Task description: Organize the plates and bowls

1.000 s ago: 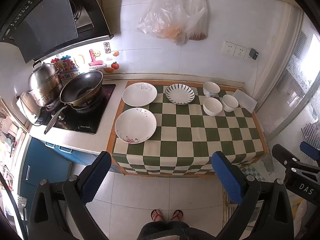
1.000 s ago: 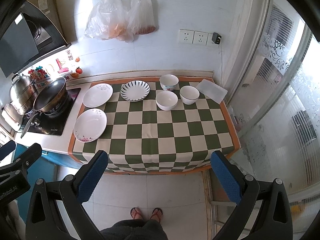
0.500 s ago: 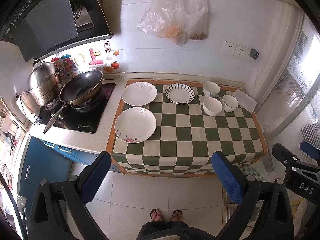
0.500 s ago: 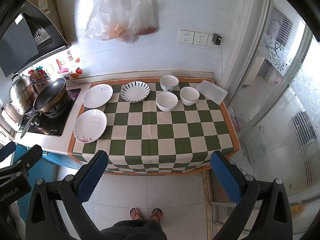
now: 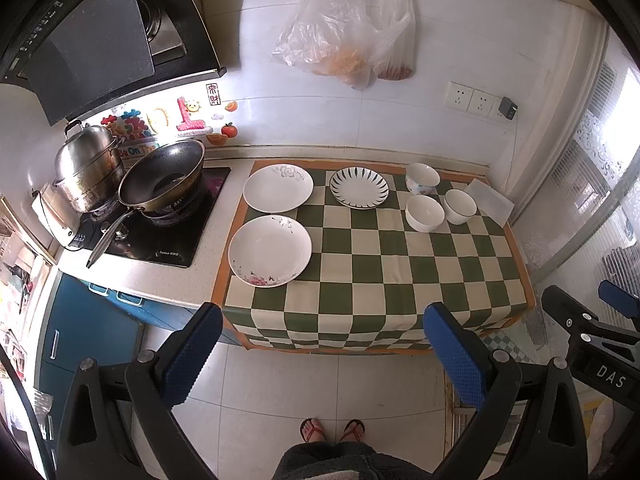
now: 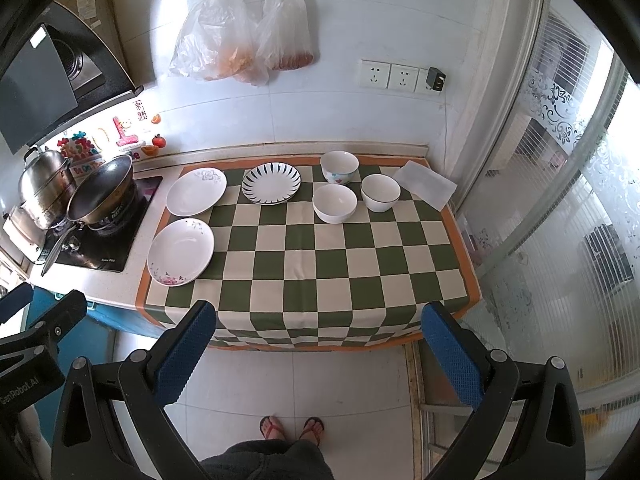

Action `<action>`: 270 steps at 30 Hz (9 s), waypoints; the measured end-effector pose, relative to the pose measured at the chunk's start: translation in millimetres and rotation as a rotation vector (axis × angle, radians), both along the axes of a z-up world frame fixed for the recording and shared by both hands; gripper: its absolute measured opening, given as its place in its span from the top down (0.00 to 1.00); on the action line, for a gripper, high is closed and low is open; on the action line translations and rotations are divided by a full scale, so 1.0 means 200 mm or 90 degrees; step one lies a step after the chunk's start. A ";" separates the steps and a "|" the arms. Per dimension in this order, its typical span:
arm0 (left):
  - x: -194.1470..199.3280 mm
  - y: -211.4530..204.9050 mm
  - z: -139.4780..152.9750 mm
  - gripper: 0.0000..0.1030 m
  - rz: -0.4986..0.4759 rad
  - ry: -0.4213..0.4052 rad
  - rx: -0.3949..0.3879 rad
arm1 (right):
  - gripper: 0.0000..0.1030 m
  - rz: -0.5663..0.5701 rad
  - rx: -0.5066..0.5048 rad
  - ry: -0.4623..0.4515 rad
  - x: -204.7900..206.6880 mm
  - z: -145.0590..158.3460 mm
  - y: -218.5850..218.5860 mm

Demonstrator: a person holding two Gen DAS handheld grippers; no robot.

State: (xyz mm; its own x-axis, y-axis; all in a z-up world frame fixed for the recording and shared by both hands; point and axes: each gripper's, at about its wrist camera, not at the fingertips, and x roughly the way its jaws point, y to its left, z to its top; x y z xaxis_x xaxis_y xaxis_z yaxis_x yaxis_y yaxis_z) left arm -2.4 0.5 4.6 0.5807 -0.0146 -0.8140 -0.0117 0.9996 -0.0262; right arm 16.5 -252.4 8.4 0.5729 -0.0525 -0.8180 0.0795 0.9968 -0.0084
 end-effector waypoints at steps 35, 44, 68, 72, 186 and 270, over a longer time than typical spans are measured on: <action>0.35 0.26 -0.53 0.00 0.125 -0.063 0.090 | 0.00 0.068 0.029 -0.088 0.40 -0.57 0.29; 0.90 0.57 -0.94 0.00 0.063 0.029 0.053 | 0.01 0.103 0.071 -0.014 0.92 -1.03 0.62; 1.63 1.10 -1.88 0.70 -0.013 0.349 -0.098 | 0.77 0.110 0.275 0.323 1.89 -2.19 1.15; 1.62 1.10 -1.89 0.75 -0.009 0.345 -0.105 | 0.81 0.099 0.303 0.347 1.93 -2.23 1.15; 2.43 1.28 -1.79 0.77 0.098 0.292 -0.143 | 0.91 0.180 0.283 0.333 3.13 -2.15 1.21; 1.92 -0.01 -1.68 0.76 -0.209 0.492 0.035 | 0.87 0.046 0.287 0.414 1.85 -2.06 0.09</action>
